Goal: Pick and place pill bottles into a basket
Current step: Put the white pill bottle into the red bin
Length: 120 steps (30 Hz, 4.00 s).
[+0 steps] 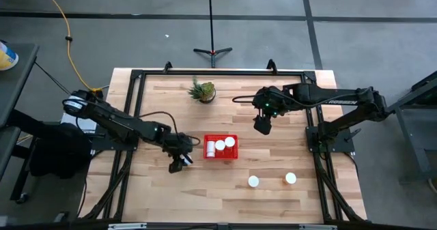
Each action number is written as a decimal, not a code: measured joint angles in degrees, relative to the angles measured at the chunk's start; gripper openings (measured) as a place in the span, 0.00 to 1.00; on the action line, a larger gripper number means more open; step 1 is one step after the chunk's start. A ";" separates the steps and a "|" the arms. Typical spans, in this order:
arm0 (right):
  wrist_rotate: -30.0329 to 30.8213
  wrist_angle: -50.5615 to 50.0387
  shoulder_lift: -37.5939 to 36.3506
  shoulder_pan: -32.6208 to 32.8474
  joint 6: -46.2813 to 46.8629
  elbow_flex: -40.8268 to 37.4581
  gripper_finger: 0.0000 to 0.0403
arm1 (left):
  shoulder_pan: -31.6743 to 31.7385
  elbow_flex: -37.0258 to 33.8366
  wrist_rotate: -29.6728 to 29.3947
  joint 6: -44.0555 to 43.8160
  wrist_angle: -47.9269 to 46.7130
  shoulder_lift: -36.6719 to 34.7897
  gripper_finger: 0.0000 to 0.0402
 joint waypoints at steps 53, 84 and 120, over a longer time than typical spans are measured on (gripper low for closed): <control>-0.05 -0.30 -0.02 0.00 0.00 0.00 0.68 | -0.50 11.92 -8.00 7.11 -9.17 3.64 0.54; 1.17 7.18 0.00 -4.59 -1.61 0.00 0.68 | 7.76 23.02 -8.77 18.10 5.16 9.44 0.58; -1.62 9.63 0.02 -6.36 -4.06 0.02 0.68 | 7.80 34.25 -4.63 19.65 3.71 27.02 0.58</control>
